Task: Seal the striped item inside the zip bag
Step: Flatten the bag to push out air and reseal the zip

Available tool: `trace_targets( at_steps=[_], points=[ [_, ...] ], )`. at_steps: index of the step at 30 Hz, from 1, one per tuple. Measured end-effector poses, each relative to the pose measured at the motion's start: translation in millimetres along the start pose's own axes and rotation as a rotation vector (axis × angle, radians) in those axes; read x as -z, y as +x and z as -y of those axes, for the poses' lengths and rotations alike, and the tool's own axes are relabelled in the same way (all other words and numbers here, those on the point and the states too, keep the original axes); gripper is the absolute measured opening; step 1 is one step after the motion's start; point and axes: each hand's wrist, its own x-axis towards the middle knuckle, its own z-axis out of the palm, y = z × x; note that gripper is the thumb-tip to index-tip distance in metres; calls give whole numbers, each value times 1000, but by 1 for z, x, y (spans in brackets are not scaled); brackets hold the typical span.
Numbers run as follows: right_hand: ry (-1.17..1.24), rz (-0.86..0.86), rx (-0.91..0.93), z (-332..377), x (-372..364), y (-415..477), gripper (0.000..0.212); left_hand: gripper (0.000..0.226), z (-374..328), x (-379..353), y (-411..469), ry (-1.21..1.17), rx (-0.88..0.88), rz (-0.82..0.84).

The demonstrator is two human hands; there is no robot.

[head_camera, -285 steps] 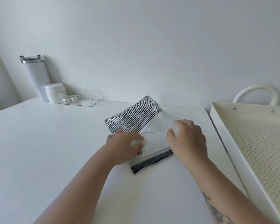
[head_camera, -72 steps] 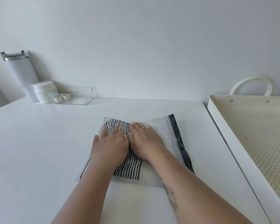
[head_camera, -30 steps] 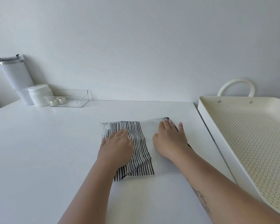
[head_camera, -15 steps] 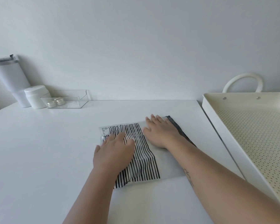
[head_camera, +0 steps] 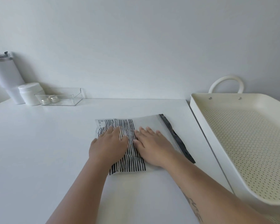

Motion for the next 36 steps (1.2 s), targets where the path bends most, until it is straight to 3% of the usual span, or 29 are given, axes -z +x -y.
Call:
trace_targets(
  at_steps=[7,10,14,20,27,34,36],
  points=[
    [-71,-15,-222,-20,3,-32,72,62,2,2,3,-17,-8,26],
    [-26,-24,-258,-21,7,-45,75,54,-3,7,-1,104,-65,-90],
    [18,-41,-251,-19,9,-61,73,37,-23,5,-19,136,-186,-239],
    [81,-155,-282,-33,14,-77,60,57,-29,-16,-45,188,-212,-149],
    [-7,-148,-278,-41,16,-80,59,54,-20,-22,-39,215,-231,-215],
    [68,-108,-245,-26,16,-90,63,48,-15,-5,-14,333,-307,-147],
    [65,-137,-215,-23,17,-96,57,47,-17,-4,-19,249,-280,-168]
  ],
)
